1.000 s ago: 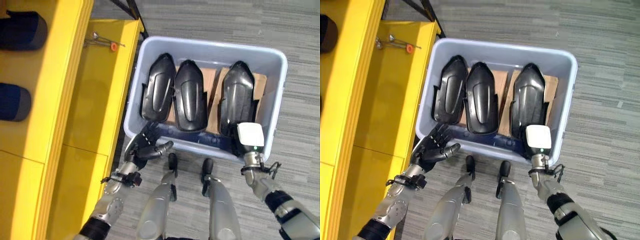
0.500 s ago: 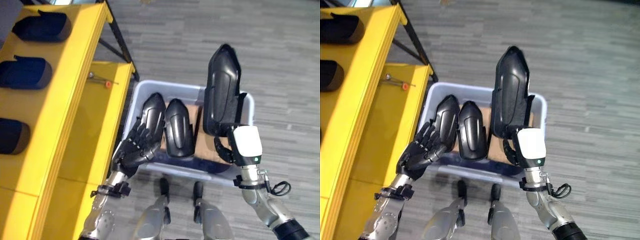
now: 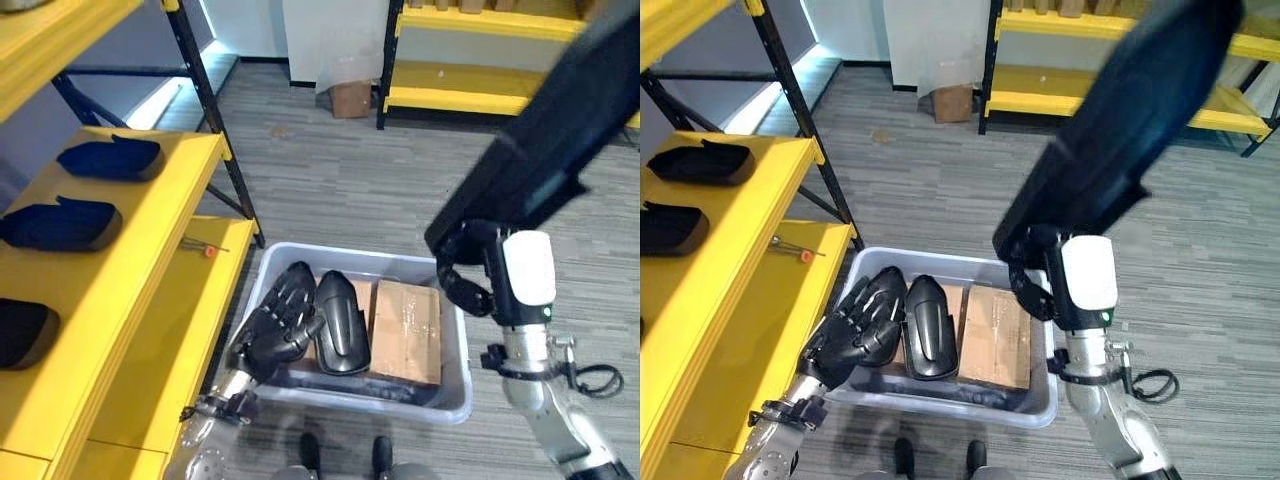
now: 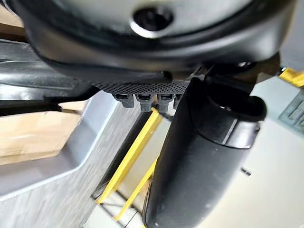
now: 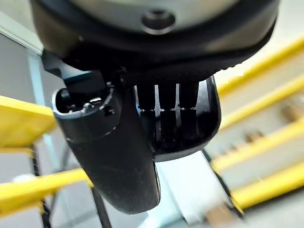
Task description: Move parts from the plastic box to the shelf.
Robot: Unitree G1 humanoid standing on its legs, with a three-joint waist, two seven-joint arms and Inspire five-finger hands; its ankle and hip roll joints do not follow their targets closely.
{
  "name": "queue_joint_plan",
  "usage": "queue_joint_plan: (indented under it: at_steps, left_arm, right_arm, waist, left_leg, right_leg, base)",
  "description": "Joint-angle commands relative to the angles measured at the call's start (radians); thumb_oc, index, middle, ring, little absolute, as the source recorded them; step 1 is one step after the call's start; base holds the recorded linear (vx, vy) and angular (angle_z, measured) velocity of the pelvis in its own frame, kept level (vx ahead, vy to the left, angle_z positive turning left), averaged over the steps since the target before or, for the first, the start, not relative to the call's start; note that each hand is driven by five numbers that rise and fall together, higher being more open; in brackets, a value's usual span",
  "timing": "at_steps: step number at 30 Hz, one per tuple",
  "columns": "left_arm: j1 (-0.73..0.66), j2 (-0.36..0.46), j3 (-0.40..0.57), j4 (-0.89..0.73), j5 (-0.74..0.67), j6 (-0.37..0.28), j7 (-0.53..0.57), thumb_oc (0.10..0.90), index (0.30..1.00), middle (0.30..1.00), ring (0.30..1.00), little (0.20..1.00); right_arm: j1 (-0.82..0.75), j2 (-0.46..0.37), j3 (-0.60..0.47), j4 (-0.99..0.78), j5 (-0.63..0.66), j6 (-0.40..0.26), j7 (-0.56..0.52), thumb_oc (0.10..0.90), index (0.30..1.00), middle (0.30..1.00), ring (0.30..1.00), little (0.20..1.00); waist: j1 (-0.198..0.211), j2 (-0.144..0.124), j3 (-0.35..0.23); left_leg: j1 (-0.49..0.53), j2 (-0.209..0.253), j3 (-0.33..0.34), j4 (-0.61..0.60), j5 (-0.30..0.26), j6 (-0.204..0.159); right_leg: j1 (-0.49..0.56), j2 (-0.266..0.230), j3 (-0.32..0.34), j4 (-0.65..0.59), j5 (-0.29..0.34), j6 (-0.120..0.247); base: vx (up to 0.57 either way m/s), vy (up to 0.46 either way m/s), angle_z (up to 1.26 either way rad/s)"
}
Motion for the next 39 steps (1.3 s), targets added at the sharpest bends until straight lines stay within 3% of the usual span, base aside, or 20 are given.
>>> queue_joint_plan:
  at_steps: [1, 6, 13, 18, 26, 27, 29, 30, 32, 37, 39]
  left_arm:
    - [-0.04, -0.013, 0.022, -0.054, 0.013, -0.018, -0.049, 0.9, 1.0, 1.0, 1.0, 1.0]
    - [-0.067, -0.008, -0.016, -0.017, 0.028, -0.041, -0.033, 0.9, 1.0, 1.0, 1.0, 1.0]
    - [-0.089, -0.008, -0.085, -0.028, 0.03, -0.043, -0.012, 0.9, 1.0, 1.0, 1.0, 1.0]
    - [-0.061, 0.011, -0.065, -0.044, -0.03, -0.05, -0.008, 0.9, 1.0, 1.0, 1.0, 1.0]
    - [0.013, 0.033, -0.024, -0.053, -0.013, -0.127, 0.039, 0.9, 1.0, 1.0, 1.0, 1.0]
    - [0.024, 0.033, -0.02, -0.05, -0.015, -0.131, 0.029, 0.9, 1.0, 1.0, 1.0, 1.0]
    - [0.032, 0.038, -0.012, -0.036, 0.001, -0.11, -0.028, 0.9, 1.0, 1.0, 1.0, 1.0]
    - [0.03, 0.041, -0.013, -0.031, 0.003, -0.112, -0.041, 0.9, 1.0, 1.0, 1.0, 1.0]
    - [0.026, 0.04, -0.016, -0.027, -0.004, -0.116, -0.049, 0.9, 1.0, 1.0, 1.0, 1.0]
    - [0.008, 0.043, -0.018, -0.048, 0.017, -0.107, -0.034, 0.9, 1.0, 1.0, 1.0, 1.0]
    - [-0.005, 0.045, -0.027, -0.046, 0.018, -0.067, -0.053, 0.9, 1.0, 1.0, 1.0, 1.0]
  right_arm:
    - [-0.04, -0.047, -0.051, -0.104, 0.052, -0.079, 0.019, 0.4, 0.3, 0.3, 0.3, 0.3]
    - [-0.043, -0.05, -0.024, -0.111, 0.073, -0.115, 0.02, 0.4, 0.3, 0.3, 0.3, 0.3]
    - [-0.048, -0.053, -0.004, -0.123, 0.091, -0.125, 0.024, 0.4, 0.3, 0.3, 0.3, 0.3]
    - [-0.09, -0.1, 0.041, -0.129, 0.106, -0.142, 0.072, 0.4, 0.3, 0.3, 0.3, 0.3]
    - [-0.16, -0.123, 0.113, -0.132, 0.111, -0.179, 0.045, 0.4, 0.3, 0.3, 0.3, 0.3]
    - [-0.159, -0.124, 0.118, -0.134, 0.103, -0.178, 0.037, 0.4, 0.3, 0.3, 0.3, 0.3]
    - [-0.121, -0.122, 0.089, -0.154, 0.101, -0.154, 0.022, 0.4, 0.3, 0.3, 0.3, 0.3]
    - [-0.109, -0.122, 0.079, -0.156, 0.101, -0.151, 0.018, 0.4, 0.3, 0.3, 0.3, 0.3]
    - [-0.104, -0.125, 0.07, -0.152, 0.102, -0.161, 0.017, 0.4, 0.3, 0.3, 0.3, 0.3]
    - [-0.121, -0.123, 0.081, -0.133, 0.089, -0.162, 0.019, 0.4, 0.3, 0.3, 0.3, 0.3]
    - [-0.131, -0.126, 0.082, -0.115, 0.09, -0.163, 0.0, 0.4, 0.3, 0.3, 0.3, 0.3]
  waist:
    - [-0.038, -0.025, -0.092]
    - [-0.043, -0.041, -0.099]
    - [-0.055, -0.05, -0.128]
    - [-0.017, -0.05, -0.123]
    - [0.055, -0.025, -0.086]
    - [0.057, -0.02, -0.082]
    - [0.039, -0.005, -0.068]
    - [0.033, -0.002, -0.063]
    - [0.026, 0.0, -0.055]
    - [0.0, -0.01, -0.059]
    - [-0.019, -0.018, -0.075]
  left_leg:
    - [0.046, -0.003, 0.027, -0.003, -0.149, 0.009]
    - [0.037, -0.009, 0.035, -0.003, -0.16, 0.026]
    - [0.018, -0.037, -0.066, -0.003, -0.162, 0.04]
    - [0.009, -0.039, -0.14, -0.003, -0.146, 0.023]
    - [-0.055, -0.051, -0.248, -0.003, -0.086, 0.004]
    - [-0.062, -0.047, -0.231, -0.003, -0.08, -0.002]
    - [-0.086, -0.017, -0.07, -0.003, -0.056, -0.029]
    - [-0.092, -0.003, -0.026, -0.003, -0.043, -0.04]
    - [-0.095, 0.022, 0.012, 0.014, -0.034, -0.05]
    - [-0.049, 0.085, 0.07, 0.074, -0.076, -0.033]
    - [-0.002, 0.141, 0.103, 0.11, -0.099, -0.037]
  right_leg:
    - [-0.014, -0.028, 0.035, 0.036, -0.054, 0.074]
    - [-0.034, -0.027, 0.059, 0.048, -0.044, 0.096]
    - [-0.037, 0.058, 0.163, 0.067, -0.087, 0.057]
    - [-0.018, 0.072, 0.151, 0.029, -0.08, 0.037]
    - [-0.017, 0.111, 0.082, 0.07, -0.15, -0.03]
    - [-0.014, 0.11, 0.065, 0.069, -0.152, -0.032]
    - [0.009, 0.096, -0.01, 0.058, -0.151, -0.026]
    - [0.017, 0.09, -0.031, 0.059, -0.151, -0.025]
    - [0.021, 0.077, -0.052, 0.075, -0.157, -0.025]
    - [-0.003, 0.024, -0.082, 0.127, -0.16, -0.026]
    - [-0.017, -0.014, -0.099, 0.142, -0.148, -0.023]
  base:
    - [-0.03, 0.24, -0.12]
    - [-0.08, 0.036, -0.2]
    - [-0.07, -0.078, 0.24]
    - [-0.11, -0.165, 0.79]
    - [-0.14, -0.142, 0.39]
    - [-0.1, -0.019, 0.42]
    - [-0.11, 0.028, 0.55]
    - [-0.08, 0.09, 1.17]
    - [-0.07, 0.125, 1.52]
    - [-0.07, 0.2, 0.69]
    - [-0.11, 0.394, 0.82]
